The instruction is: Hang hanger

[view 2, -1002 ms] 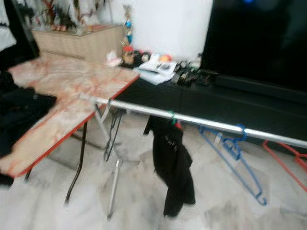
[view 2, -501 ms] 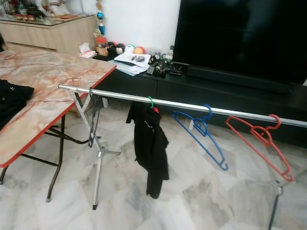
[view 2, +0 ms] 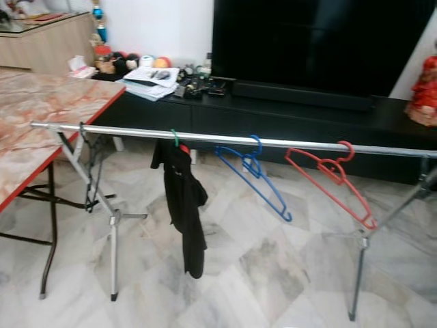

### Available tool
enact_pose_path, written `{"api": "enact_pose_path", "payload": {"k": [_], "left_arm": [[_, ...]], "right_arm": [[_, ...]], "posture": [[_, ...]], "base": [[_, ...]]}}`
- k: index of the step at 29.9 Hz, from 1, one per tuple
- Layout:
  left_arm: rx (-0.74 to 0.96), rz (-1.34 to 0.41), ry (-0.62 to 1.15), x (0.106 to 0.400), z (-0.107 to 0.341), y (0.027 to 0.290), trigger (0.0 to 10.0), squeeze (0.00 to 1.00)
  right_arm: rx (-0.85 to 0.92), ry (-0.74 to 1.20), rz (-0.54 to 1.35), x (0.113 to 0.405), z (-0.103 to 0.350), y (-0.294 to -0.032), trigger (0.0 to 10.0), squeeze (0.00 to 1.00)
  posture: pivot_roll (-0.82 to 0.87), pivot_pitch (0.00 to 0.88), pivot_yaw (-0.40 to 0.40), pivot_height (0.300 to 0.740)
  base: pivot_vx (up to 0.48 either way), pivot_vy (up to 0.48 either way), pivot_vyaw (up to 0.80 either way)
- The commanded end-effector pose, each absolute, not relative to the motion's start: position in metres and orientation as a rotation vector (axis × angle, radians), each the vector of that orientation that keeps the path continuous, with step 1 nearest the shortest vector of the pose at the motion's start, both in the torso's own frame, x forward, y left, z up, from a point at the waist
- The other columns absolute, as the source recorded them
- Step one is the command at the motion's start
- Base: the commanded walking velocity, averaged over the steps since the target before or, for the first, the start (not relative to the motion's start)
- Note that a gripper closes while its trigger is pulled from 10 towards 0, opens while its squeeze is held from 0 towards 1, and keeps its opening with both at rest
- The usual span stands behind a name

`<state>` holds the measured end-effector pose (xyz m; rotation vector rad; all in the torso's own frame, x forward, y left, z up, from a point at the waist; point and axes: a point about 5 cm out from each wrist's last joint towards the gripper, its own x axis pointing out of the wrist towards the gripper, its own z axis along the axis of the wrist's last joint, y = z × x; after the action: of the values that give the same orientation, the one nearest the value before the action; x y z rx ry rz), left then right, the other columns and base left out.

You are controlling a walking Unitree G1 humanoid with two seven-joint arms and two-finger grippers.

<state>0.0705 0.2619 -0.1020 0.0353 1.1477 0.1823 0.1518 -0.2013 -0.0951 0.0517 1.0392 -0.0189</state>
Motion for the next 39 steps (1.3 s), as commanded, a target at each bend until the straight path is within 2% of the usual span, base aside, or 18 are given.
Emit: {"api": "enact_pose_path", "payload": {"k": [1,16,20,26,39], "left_arm": [[0.067,0.169,1.161,0.069,-0.102,0.264,10.0,0.0],[0.093,0.174,1.16,0.072,-0.1,0.268,10.0,0.0],[0.102,0.168,1.164,0.074,-0.1,0.269,10.0,0.0],[0.091,0.179,1.155,0.076,-0.099,0.27,10.0,0.0],[0.084,0.165,1.151,0.077,-0.1,0.265,10.0,0.0]], "right_arm": [[0.049,1.05,-0.022,0.149,-0.096,-0.202,10.0,0.0],[0.053,1.048,-0.014,0.152,-0.096,-0.196,10.0,0.0],[0.06,1.042,-0.012,0.155,-0.095,-0.193,10.0,0.0],[0.069,1.035,-0.02,0.157,-0.095,-0.191,10.0,0.0],[0.094,1.038,-0.088,0.155,-0.095,-0.198,10.0,0.0]], "posture": [[0.19,0.0,-0.039,0.74],[0.2,0.0,-0.026,0.74],[0.2,0.0,-0.017,0.74],[0.19,0.0,-0.005,0.74],[0.16,0.0,0.004,0.74]], "base": [[0.0,-0.431,-0.74],[0.0,-0.031,-0.74],[0.0,-0.448,-0.74],[0.0,0.0,-0.74],[0.0,0.0,-0.74]]}}
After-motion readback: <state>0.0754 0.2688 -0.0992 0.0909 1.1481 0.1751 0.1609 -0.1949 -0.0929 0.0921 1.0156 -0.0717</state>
